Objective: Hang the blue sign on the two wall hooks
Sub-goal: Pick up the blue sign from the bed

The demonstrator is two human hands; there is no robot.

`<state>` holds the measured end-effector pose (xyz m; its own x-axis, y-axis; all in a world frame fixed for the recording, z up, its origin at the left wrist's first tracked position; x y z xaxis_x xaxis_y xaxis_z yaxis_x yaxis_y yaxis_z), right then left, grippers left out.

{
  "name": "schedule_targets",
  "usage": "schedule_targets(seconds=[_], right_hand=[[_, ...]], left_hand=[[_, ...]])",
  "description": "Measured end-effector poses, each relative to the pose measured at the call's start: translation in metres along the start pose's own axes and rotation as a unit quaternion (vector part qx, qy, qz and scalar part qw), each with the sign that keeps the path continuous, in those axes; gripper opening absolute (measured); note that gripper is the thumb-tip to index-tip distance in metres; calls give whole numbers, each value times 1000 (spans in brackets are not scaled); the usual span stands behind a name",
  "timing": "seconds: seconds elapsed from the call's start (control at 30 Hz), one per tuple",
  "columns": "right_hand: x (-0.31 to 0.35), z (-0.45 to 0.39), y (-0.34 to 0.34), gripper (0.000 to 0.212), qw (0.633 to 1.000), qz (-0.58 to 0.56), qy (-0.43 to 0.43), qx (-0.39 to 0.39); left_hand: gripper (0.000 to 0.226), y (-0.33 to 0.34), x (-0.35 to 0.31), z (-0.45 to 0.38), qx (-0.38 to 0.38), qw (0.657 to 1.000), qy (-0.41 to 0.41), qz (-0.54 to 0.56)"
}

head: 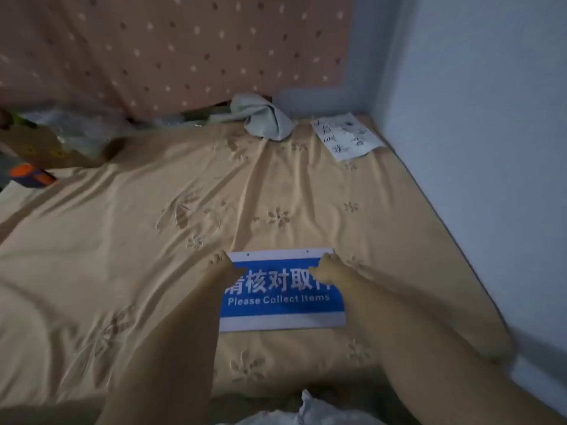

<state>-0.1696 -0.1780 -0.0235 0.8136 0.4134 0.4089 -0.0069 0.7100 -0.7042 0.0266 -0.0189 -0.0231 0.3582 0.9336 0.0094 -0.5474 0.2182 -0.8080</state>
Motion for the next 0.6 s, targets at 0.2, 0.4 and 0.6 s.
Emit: schedule_targets(seconds=[0.2, 0.4, 0.6], right_hand=[[-13, 5, 36, 26, 998, -4, 22, -51], [-30, 8, 35, 36, 983, -64, 128, -118], [-34, 0, 44, 41, 954, -226, 108, -165]], left_hand=[[87, 30, 18, 7, 15, 993, -73, 87], [81, 40, 35, 9, 12, 973, -141, 181], [69, 45, 30, 8, 36, 941, -137, 306]])
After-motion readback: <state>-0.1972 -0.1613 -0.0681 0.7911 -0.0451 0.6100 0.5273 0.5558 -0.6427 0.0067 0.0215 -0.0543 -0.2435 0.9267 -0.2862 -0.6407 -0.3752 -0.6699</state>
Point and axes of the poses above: each hand's wrist, its own z-axis away from the middle knuckle, its own y-axis out of the palm, x = y × z, the point moved 4 cm from there along -z, towards the middle knuckle, and after that the axes turned 12 degrees about -y, right-handed, at the moved point
